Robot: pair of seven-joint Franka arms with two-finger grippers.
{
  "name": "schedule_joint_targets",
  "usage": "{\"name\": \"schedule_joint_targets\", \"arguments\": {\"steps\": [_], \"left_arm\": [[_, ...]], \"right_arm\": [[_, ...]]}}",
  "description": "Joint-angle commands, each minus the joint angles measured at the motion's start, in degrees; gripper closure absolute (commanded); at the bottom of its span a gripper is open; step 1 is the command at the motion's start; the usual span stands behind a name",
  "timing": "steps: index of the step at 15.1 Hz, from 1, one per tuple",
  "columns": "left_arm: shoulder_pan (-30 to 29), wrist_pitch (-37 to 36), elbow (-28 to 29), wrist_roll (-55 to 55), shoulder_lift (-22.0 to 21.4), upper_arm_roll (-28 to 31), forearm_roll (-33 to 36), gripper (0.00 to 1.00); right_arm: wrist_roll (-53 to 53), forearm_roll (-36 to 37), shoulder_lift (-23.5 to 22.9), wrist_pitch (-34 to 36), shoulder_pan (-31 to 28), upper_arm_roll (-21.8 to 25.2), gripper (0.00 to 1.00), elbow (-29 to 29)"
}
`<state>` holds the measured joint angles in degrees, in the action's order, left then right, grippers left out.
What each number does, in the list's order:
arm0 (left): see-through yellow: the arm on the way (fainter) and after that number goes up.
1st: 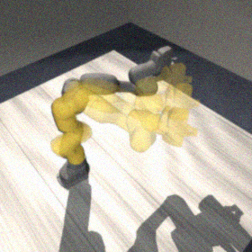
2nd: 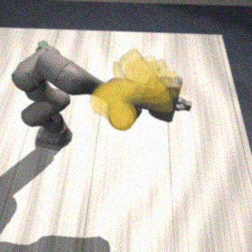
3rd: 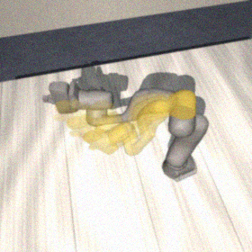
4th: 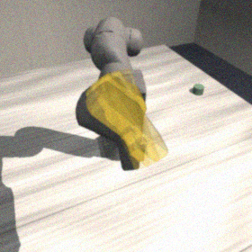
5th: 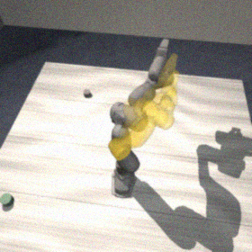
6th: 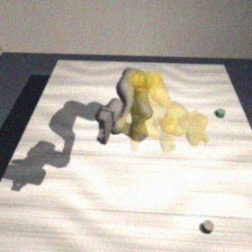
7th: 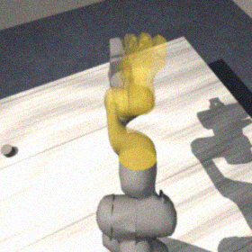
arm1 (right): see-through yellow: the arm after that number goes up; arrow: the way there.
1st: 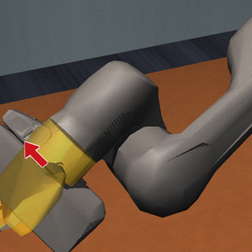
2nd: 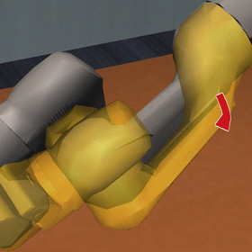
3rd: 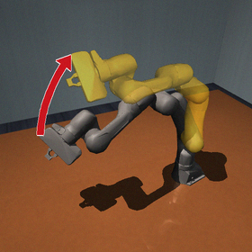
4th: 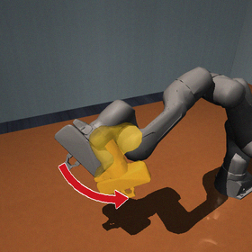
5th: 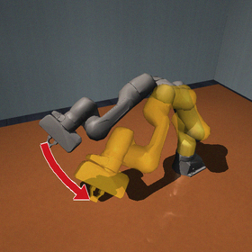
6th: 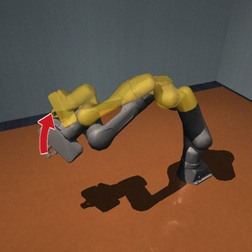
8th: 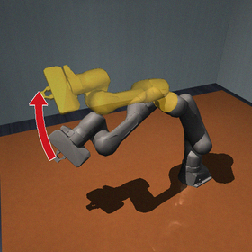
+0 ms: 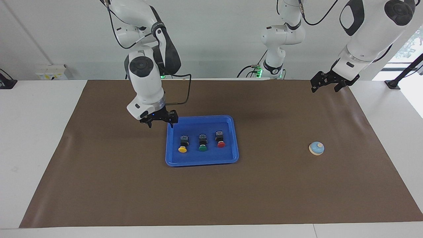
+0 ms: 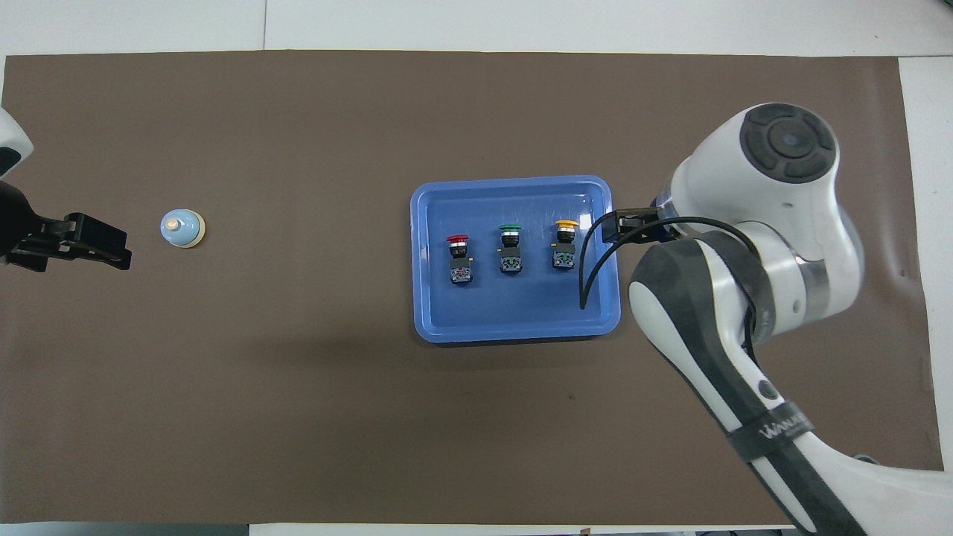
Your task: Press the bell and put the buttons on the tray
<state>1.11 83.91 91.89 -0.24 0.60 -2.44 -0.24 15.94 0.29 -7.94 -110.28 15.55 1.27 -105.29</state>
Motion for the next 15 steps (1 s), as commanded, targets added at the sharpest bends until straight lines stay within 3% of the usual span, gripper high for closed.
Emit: {"name": "schedule_joint_targets", "arguments": {"steps": [1,7,15], "left_arm": [[-0.14,0.55,0.04,-0.20,-0.51,-0.02,0.67,0.00],[-0.14,0.55,0.04,-0.20,-0.51,-0.02,0.67,0.00],[-0.14,0.55,0.04,-0.20,-0.51,-0.02,0.67,0.00]], "right_arm": [[-2.67,-0.47,3.35,3.13,-2.45,-0.21,0.00,-1.14],[-12.33,-0.29,12.06,11.83,-8.16,-0.13,0.00,-1.14],[-16.72,-0.47,13.64,13.42,-8.96,1.62,0.00,-1.67]]}}
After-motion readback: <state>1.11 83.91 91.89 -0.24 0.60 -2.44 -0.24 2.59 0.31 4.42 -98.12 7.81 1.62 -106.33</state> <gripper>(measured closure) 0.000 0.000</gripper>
